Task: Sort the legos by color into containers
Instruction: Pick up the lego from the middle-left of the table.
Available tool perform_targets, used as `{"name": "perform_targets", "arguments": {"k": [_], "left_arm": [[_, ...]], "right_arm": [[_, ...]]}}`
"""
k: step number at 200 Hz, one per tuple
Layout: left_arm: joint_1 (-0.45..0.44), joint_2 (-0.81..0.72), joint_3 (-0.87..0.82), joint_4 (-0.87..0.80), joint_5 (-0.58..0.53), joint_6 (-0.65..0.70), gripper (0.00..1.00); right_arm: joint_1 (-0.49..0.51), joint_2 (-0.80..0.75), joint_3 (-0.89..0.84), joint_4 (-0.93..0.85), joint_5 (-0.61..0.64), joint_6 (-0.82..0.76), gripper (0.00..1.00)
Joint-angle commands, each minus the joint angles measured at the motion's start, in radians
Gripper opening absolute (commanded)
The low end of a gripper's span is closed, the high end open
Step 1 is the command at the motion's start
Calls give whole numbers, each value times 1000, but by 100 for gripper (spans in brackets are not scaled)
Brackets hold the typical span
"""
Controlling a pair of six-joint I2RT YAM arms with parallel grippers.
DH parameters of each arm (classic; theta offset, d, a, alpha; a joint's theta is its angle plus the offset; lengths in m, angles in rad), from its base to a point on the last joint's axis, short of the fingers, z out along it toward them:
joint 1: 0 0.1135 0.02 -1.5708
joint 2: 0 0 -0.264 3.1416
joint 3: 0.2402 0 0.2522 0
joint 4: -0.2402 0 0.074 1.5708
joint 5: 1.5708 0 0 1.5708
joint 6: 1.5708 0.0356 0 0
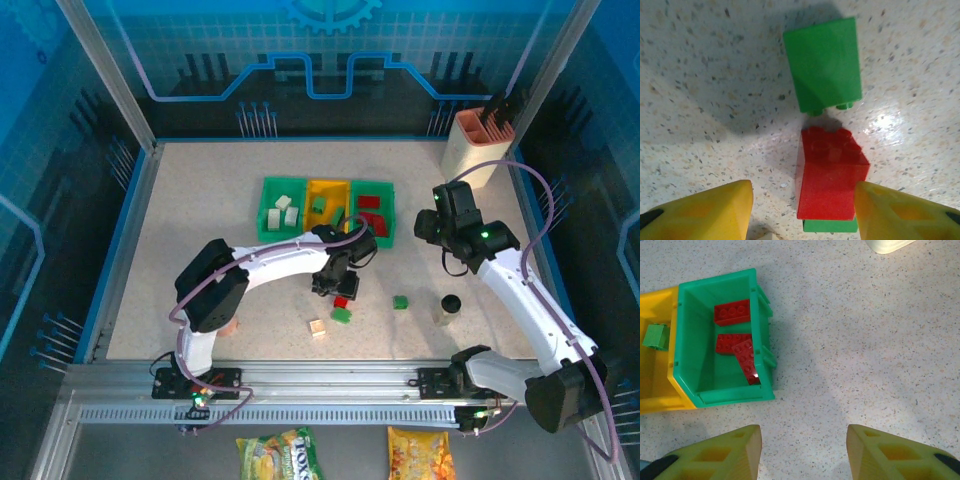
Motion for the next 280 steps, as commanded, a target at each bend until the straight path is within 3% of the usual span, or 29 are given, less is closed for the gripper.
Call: {"name": "perform_targets", "arguments": {"k": [1,70,197,254,280], "left_arm": [[-16,-26,-23,41,61,-30,58],[-31,11,-35,53,62,-28,55],[-31,2,-25,26,17,-21,37],[-31,-17,-3,22,3,-14,38],[-31,11,8,16,20,-11,47]], "right_arm": [[-14,-2,15,-16,-8,6,49],[-14,5,7,-12,-7,8,49],[-14,0,13,-17,-5,6,49],[-14,-10,15,-24,2,4,49],[-14,-11,15,-26,5,3,49]]}}
